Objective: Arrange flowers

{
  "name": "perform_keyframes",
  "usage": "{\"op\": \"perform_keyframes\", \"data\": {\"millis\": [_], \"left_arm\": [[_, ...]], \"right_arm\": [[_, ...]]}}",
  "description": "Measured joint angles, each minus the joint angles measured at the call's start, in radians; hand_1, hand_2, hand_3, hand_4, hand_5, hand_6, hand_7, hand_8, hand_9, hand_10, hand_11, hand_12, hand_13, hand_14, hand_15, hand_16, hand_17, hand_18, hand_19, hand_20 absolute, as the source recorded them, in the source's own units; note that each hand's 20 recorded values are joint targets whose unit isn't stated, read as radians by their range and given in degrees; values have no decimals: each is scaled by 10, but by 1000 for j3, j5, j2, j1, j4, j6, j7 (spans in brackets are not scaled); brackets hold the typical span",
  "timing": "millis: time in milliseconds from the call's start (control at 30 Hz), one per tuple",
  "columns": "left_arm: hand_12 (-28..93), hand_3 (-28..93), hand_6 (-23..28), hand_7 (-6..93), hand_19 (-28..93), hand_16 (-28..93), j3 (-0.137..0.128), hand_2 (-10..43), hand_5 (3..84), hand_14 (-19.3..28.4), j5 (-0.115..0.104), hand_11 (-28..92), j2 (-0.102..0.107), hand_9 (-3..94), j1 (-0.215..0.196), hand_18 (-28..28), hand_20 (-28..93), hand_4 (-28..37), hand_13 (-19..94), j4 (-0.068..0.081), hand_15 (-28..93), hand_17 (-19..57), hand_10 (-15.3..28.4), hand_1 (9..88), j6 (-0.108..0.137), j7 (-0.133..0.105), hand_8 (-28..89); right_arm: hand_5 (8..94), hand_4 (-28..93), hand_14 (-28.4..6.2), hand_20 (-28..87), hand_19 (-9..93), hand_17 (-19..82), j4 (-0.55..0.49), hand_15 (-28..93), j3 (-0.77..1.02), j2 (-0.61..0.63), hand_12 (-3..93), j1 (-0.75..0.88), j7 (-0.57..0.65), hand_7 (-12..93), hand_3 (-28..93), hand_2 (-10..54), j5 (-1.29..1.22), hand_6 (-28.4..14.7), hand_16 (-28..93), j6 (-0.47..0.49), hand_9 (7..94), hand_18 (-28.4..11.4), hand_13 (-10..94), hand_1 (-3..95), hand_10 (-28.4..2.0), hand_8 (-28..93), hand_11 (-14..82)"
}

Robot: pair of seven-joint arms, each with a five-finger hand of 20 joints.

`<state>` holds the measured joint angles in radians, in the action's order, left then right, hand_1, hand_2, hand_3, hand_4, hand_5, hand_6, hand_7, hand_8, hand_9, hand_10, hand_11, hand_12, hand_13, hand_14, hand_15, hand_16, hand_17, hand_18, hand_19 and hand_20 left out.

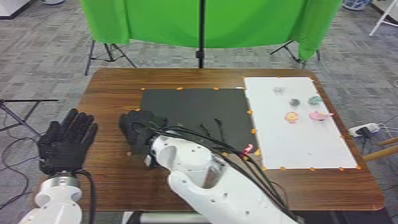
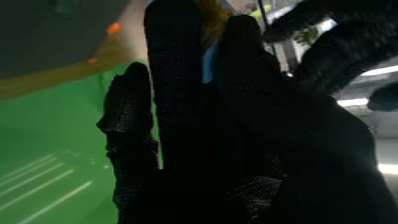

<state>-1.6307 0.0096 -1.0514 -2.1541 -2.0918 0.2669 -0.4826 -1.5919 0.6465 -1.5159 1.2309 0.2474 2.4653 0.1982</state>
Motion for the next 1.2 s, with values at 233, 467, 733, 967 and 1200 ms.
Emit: {"op": "perform_keyframes", "data": {"millis": [233,467,733,967,1200], "left_arm": [[125,799,107,158,386,-85,8,175,532,166,-2,272,3,450,10,133,134,-283,333,1,434,-71,169,287,4,-3,-98],[125,800,106,159,398,-84,11,175,531,165,-11,274,3,450,17,138,142,-283,335,2,435,-74,169,287,4,-4,-97],[125,800,107,159,398,-85,12,175,531,165,-13,274,3,451,20,138,143,-283,335,2,435,-73,168,287,3,-6,-98],[125,801,107,158,397,-85,11,175,531,166,-16,275,2,450,19,138,143,-283,334,2,436,-73,168,287,2,-8,-98],[125,800,106,158,397,-85,-8,174,531,165,-15,275,-20,450,12,138,143,-283,334,2,435,-73,169,287,0,0,-98]], "right_arm": [[644,-283,-51,389,814,385,47,331,37,-44,365,18,1,443,717,-95,61,-36,410,-7,748,-183,737,620,-125,-45,131],[659,-283,-66,371,844,368,50,377,39,-47,181,23,23,270,720,-95,55,-17,391,-16,662,-211,704,604,-135,-123,199],[643,-283,-74,325,825,358,50,331,36,-47,159,30,35,249,722,-95,80,-18,357,-40,629,-213,680,591,-140,-171,164],[625,-283,-83,297,817,350,45,317,33,-44,153,30,51,210,757,-95,76,-23,339,-44,609,-219,674,557,-139,-154,136],[609,-283,-101,283,841,345,-40,366,47,-8,154,32,133,181,797,-95,-57,-34,297,-50,588,-226,653,511,-153,-141,125]]}}
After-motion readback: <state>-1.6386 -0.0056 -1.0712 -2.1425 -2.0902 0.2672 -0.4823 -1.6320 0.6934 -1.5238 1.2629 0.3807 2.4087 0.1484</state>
